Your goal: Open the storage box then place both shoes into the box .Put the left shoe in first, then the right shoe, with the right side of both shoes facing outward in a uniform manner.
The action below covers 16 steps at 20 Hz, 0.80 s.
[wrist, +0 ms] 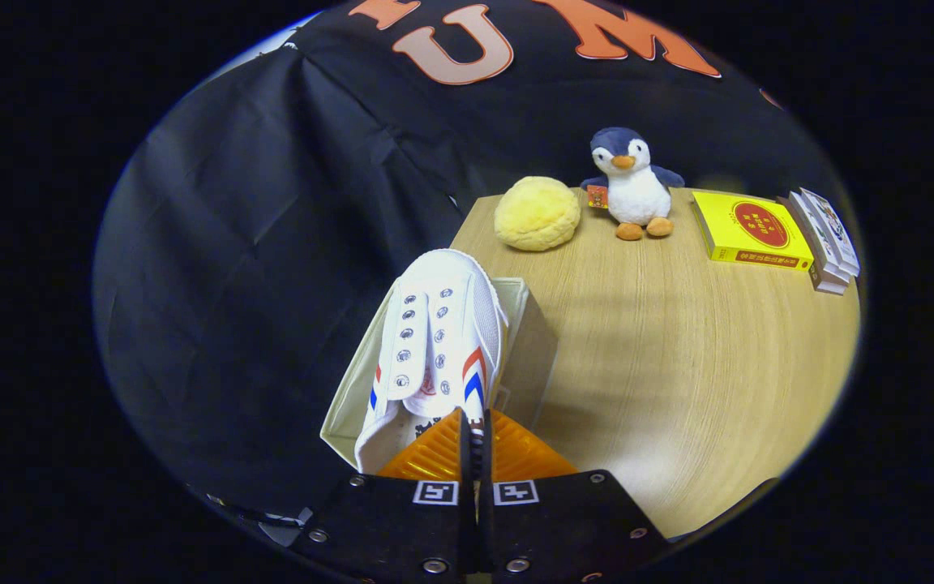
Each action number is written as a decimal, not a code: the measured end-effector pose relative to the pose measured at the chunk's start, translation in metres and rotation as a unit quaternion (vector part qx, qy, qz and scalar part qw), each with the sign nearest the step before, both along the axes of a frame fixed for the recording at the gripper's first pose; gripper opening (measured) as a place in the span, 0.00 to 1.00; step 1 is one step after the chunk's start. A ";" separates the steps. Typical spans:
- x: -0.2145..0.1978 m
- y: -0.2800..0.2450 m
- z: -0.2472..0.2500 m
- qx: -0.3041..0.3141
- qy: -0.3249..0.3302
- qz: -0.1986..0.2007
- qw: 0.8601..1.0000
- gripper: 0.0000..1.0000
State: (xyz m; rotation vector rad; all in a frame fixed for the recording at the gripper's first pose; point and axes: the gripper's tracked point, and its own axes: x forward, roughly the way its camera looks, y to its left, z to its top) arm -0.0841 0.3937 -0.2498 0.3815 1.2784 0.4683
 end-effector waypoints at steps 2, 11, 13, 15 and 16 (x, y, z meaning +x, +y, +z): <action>-0.002 0.015 -0.004 0.000 0.014 -0.001 1.000 0.02; 0.010 0.035 0.015 0.065 0.007 -0.021 0.998 0.51; 0.018 0.022 0.022 0.064 -0.017 -0.026 0.997 0.58; 0.027 0.002 0.027 0.062 -0.041 -0.037 0.997 0.70; 0.032 -0.012 0.029 0.054 -0.056 -0.044 0.996 0.79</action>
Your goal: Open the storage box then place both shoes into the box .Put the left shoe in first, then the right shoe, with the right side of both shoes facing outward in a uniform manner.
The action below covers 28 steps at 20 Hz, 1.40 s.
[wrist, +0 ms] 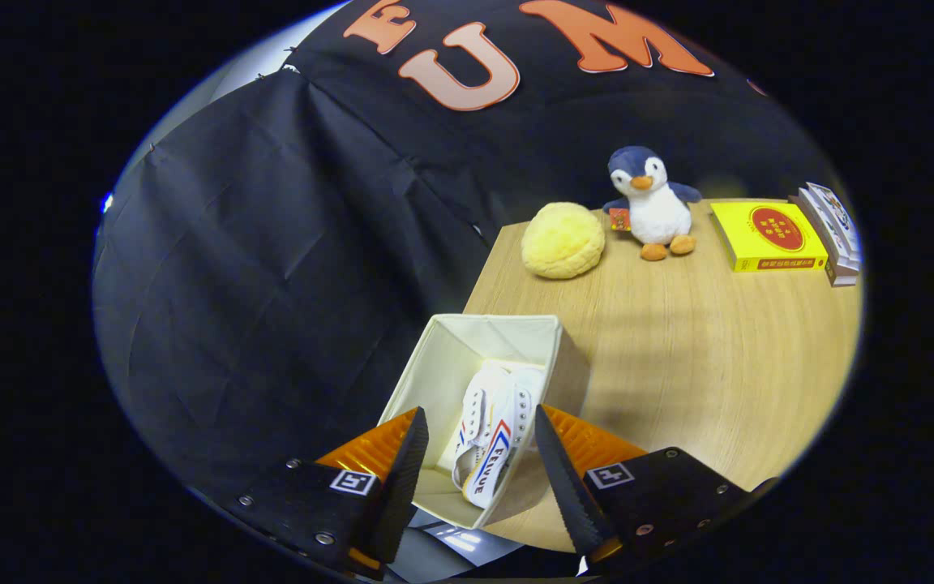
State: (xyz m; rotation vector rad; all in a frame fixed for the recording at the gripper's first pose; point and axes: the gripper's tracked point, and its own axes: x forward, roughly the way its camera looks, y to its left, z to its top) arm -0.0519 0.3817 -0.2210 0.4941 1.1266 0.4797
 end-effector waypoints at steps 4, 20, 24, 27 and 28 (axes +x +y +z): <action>0.016 -0.058 0.013 -0.036 -0.061 -0.031 0.997 0.90; 0.044 -0.303 0.048 -0.180 -0.253 -0.181 0.933 0.98; 0.043 -0.346 0.058 -0.203 -0.294 -0.206 0.911 0.99; 0.044 -0.369 0.072 -0.219 -0.343 -0.217 0.887 0.98; 0.043 -0.376 0.076 -0.225 -0.355 -0.219 0.880 0.98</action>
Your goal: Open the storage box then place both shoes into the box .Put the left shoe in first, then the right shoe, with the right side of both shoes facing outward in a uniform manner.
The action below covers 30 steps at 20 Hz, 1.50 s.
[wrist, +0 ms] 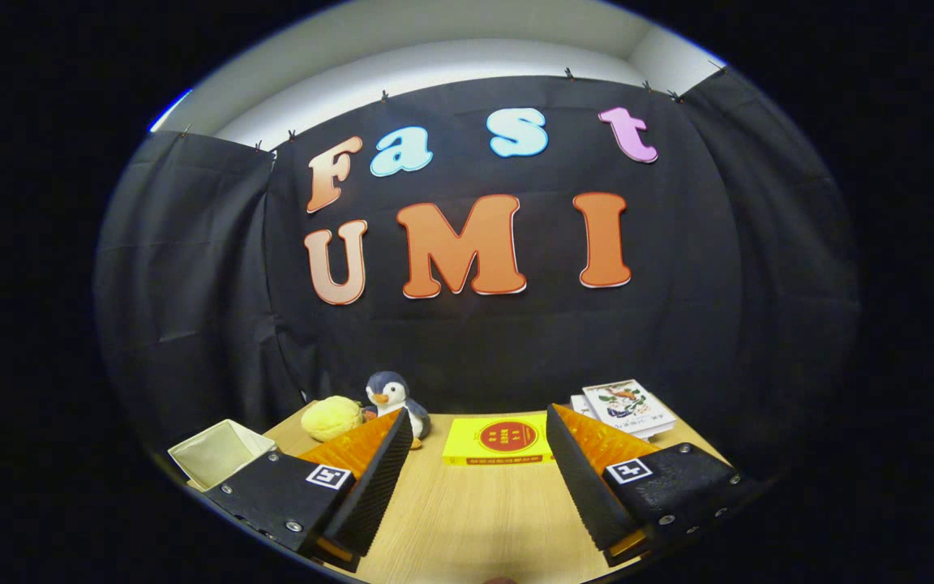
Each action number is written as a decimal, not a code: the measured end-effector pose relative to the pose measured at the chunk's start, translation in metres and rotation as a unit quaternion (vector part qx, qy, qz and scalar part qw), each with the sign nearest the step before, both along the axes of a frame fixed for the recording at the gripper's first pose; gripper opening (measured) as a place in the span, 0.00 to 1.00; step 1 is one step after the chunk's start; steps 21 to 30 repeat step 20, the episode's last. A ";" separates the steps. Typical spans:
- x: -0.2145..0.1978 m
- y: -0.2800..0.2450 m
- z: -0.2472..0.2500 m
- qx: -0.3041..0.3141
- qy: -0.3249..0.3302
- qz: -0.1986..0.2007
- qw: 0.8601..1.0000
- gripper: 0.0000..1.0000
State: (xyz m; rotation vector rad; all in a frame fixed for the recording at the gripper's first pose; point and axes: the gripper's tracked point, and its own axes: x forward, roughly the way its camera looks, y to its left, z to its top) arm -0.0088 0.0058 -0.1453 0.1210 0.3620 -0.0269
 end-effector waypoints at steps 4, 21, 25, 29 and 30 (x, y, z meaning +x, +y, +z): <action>-0.003 -0.020 0.013 -0.011 -0.042 -0.012 0.999 0.98; 0.009 -0.009 0.021 0.003 -0.059 0.006 0.998 0.98; 0.009 -0.009 0.021 0.003 -0.059 0.006 0.998 0.98; 0.009 -0.009 0.021 0.003 -0.059 0.006 0.998 0.98; 0.009 -0.009 0.021 0.003 -0.059 0.006 0.998 0.98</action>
